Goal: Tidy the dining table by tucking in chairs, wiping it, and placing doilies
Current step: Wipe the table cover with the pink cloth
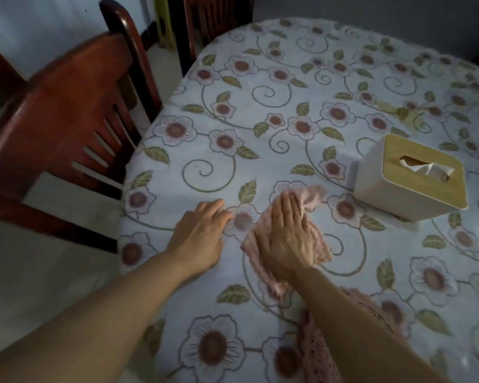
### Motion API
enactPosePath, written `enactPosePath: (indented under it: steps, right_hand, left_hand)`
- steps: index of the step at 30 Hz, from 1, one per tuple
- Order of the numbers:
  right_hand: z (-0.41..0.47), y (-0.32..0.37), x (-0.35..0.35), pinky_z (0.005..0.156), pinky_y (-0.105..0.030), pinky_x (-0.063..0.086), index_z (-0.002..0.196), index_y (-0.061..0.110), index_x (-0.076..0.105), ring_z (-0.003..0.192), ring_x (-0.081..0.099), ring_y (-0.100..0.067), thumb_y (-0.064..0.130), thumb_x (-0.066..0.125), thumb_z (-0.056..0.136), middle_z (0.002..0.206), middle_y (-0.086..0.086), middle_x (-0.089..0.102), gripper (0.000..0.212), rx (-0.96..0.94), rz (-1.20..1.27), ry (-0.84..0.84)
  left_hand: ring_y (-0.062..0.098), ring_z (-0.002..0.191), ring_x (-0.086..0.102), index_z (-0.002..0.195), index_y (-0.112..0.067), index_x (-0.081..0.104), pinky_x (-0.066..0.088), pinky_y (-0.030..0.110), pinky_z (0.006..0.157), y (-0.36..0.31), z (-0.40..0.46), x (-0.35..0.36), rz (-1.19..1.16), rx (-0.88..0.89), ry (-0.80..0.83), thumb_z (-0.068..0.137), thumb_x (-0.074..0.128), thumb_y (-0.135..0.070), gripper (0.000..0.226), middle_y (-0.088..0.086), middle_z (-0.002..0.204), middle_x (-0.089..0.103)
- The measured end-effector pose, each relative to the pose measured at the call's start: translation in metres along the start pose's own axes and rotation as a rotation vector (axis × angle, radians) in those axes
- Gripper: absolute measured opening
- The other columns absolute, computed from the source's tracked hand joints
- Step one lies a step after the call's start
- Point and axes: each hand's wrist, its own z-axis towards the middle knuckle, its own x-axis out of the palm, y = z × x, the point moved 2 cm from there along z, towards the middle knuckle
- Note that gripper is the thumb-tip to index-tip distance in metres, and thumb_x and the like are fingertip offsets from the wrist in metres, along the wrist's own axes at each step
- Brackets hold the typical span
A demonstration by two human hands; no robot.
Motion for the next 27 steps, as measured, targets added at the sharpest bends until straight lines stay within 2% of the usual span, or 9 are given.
enactPosePath:
  steps: [3,6,9,12,15,20,22,25,27]
  right_hand:
    - [-0.035,0.058,0.015,0.113,-0.041,-0.014,0.148,0.013,-0.012,0.143,-0.026,-0.021,0.058,0.016,0.092,0.157,-0.007,-0.018,0.077,-0.102,0.012,0.03]
    - [-0.063,0.094,0.028,0.117,-0.051,0.006,0.15,0.009,0.011,0.147,-0.004,-0.026,0.056,0.027,0.092,0.159,-0.01,0.005,0.077,-0.327,-0.058,0.095]
    - [-0.053,0.087,0.023,0.118,-0.046,0.012,0.15,0.014,0.018,0.147,0.005,-0.023,0.055,0.032,0.092,0.159,-0.004,0.013,0.073,-0.473,-0.084,0.115]
    - [-0.014,0.058,0.009,0.119,-0.046,0.014,0.15,0.02,0.008,0.146,-0.007,-0.019,0.054,0.02,0.095,0.159,0.0,0.002,0.066,-0.258,-0.139,0.046]
    - [0.03,0.041,0.001,0.12,-0.038,-0.005,0.148,0.017,-0.011,0.143,-0.024,-0.015,0.053,0.007,0.093,0.159,-0.002,-0.015,0.068,0.084,-0.039,0.012]
    - [0.049,0.074,0.01,0.117,-0.039,-0.013,0.147,0.008,-0.014,0.139,-0.031,-0.018,0.052,0.015,0.091,0.158,-0.012,-0.015,0.077,0.293,0.08,-0.062]
    - [0.043,0.104,0.016,0.115,-0.04,-0.013,0.146,0.007,-0.013,0.142,-0.027,-0.022,0.055,0.017,0.092,0.157,-0.012,-0.015,0.078,0.192,0.07,-0.058]
    - [0.036,0.142,0.025,0.114,-0.049,0.003,0.149,0.008,0.016,0.147,0.0,-0.027,0.054,0.03,0.092,0.158,-0.011,0.009,0.075,-0.124,0.02,-0.03]
    - [0.044,0.135,0.024,0.117,-0.05,0.007,0.149,0.011,0.021,0.147,0.004,-0.023,0.057,0.031,0.091,0.158,-0.007,0.014,0.075,-0.233,-0.014,-0.017]
  left_hand:
    - [0.025,0.114,0.043,0.114,-0.018,0.05,0.048,0.043,0.079,0.024,-0.005,-0.011,0.007,0.032,0.014,0.074,0.06,-0.014,0.041,0.0,0.133,0.044]
    - [0.029,0.119,0.043,0.116,-0.017,0.053,0.048,0.045,0.079,0.041,-0.008,-0.015,0.008,0.086,0.016,0.075,0.059,-0.008,0.042,0.003,0.137,0.045]
    - [0.028,0.119,0.043,0.118,-0.017,0.053,0.047,0.042,0.082,0.053,-0.002,-0.02,0.019,0.151,0.03,0.077,0.056,-0.009,0.042,0.003,0.137,0.044]
    - [0.028,0.12,0.041,0.119,-0.015,0.053,0.046,0.042,0.085,0.062,0.011,-0.025,0.013,0.22,0.08,0.075,0.061,-0.019,0.045,0.005,0.136,0.042]
    - [0.027,0.119,0.042,0.118,-0.015,0.053,0.046,0.042,0.086,0.073,0.022,-0.027,0.011,0.239,0.119,0.071,0.064,-0.022,0.049,0.006,0.137,0.041]
    - [0.024,0.113,0.045,0.114,-0.016,0.053,0.047,0.041,0.085,0.095,0.041,-0.038,-0.005,0.243,0.117,0.067,0.068,-0.028,0.051,0.005,0.132,0.044]
    - [0.023,0.114,0.044,0.113,-0.018,0.053,0.046,0.041,0.086,0.1,0.048,-0.042,0.013,0.253,0.123,0.069,0.067,-0.028,0.047,0.002,0.132,0.043]
    - [0.025,0.114,0.046,0.111,-0.015,0.055,0.047,0.039,0.087,0.109,0.058,-0.048,0.036,0.252,0.101,0.071,0.065,-0.017,0.042,0.004,0.131,0.047]
    - [0.026,0.117,0.045,0.112,-0.012,0.055,0.046,0.038,0.091,0.118,0.07,-0.056,0.046,0.232,0.085,0.071,0.063,-0.012,0.041,0.005,0.132,0.046]
